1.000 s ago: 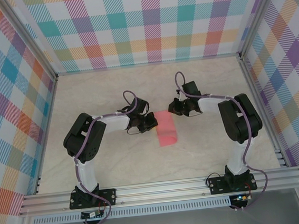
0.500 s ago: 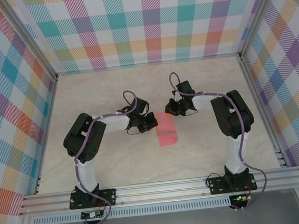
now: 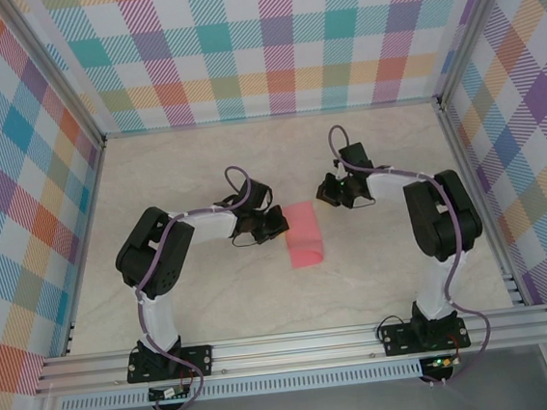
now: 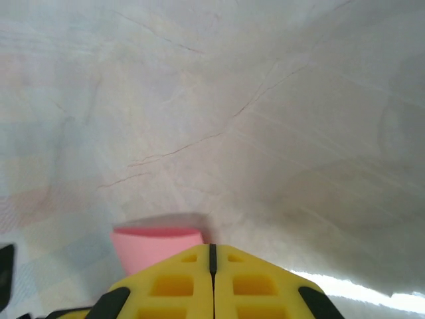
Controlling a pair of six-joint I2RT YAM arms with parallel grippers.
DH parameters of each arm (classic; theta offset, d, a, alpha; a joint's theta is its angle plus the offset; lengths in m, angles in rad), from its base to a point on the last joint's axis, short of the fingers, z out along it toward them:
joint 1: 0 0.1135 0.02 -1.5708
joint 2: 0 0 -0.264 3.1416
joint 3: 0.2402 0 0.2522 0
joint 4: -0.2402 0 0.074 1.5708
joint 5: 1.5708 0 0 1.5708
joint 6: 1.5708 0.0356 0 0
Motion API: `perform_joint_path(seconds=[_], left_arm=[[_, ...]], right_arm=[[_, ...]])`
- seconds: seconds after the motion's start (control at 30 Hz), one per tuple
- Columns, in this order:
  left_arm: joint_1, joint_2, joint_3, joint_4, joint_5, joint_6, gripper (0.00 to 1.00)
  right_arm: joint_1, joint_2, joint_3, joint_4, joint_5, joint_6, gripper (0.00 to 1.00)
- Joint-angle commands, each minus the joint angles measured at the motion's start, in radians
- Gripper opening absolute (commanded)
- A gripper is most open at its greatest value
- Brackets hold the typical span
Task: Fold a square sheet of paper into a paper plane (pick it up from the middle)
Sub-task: Fold the square sheet of paper in half at the center of the table.
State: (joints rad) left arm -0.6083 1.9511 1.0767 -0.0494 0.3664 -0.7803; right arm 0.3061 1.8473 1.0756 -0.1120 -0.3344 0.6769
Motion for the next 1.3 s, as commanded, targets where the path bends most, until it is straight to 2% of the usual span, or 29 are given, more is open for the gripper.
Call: perform_joint_path(seconds=[0.0, 0.13, 0.4, 1.27], left_arm=[[-0.014, 0.125, -0.087, -0.237, -0.126, 0.011, 0.0], [-0.014, 0.127, -0.088, -0.203, -0.126, 0.012, 0.0], [-0.015, 0.126, -0.089, -0.197, -0.132, 0.013, 0.0], [-0.015, 0.121, -0.106, -0.191, -0.142, 0.006, 0.0]], right_arm=[[0.011, -0.107, -0.059, 0.017, -0.115, -0.004, 0.06], [0.032, -0.136, -0.116, -0.035, -0.276, -0.025, 0.06], [0.073, -0.144, -0.196, -0.118, -0.354, -0.056, 0.06], [0.079, -0.097, -0.36, -0.083, -0.317, -0.051, 0.06]])
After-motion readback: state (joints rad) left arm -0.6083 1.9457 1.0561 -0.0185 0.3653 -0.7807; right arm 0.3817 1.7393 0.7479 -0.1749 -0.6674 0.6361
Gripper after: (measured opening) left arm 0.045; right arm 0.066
